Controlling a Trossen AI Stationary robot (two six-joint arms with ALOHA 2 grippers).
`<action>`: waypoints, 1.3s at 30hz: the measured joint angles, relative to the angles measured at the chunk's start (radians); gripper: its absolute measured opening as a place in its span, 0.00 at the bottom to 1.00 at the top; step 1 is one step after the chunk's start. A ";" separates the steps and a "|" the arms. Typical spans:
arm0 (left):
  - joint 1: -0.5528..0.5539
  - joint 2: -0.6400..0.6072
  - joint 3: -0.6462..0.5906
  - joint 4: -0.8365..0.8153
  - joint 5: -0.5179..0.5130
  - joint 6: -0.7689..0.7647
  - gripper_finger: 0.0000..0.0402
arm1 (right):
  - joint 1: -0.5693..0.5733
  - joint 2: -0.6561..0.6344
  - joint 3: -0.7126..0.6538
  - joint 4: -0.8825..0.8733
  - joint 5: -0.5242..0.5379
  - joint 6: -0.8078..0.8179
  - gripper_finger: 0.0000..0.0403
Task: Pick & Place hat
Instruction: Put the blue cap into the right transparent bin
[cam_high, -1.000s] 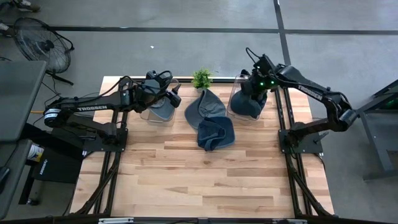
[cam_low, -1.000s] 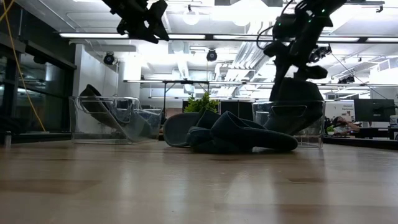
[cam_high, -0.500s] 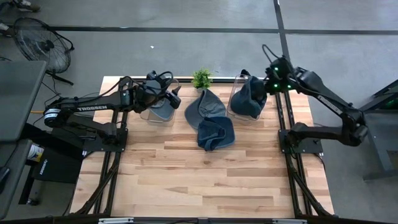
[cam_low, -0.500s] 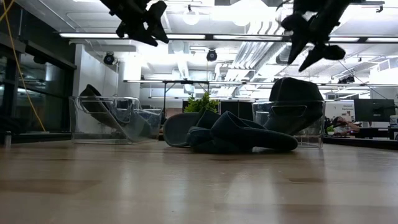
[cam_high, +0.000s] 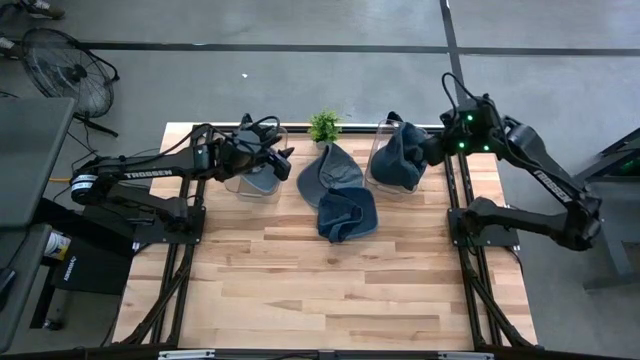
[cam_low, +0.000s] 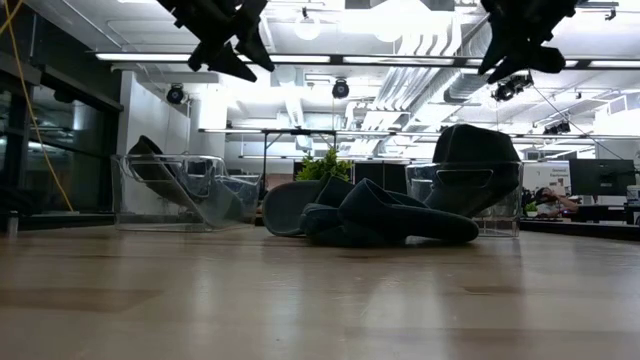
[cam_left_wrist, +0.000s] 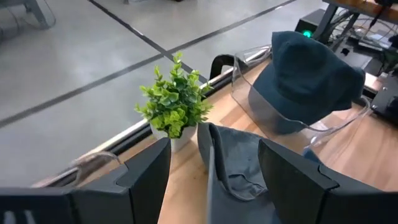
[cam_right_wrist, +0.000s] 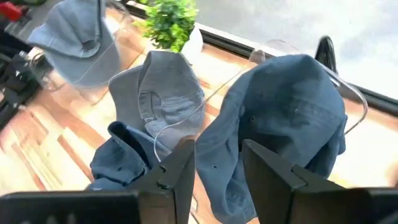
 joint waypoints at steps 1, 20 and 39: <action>0.000 0.000 0.000 -0.001 0.000 -0.016 0.59 | 0.010 -0.005 0.000 0.000 0.006 -0.012 0.30; -0.127 0.075 0.000 -0.087 0.086 -0.304 0.59 | 0.258 -0.039 -0.087 0.045 0.016 -0.130 0.20; -0.366 0.288 0.000 -0.035 0.036 -0.656 0.59 | 0.582 -0.253 -0.418 0.276 -0.002 0.077 0.20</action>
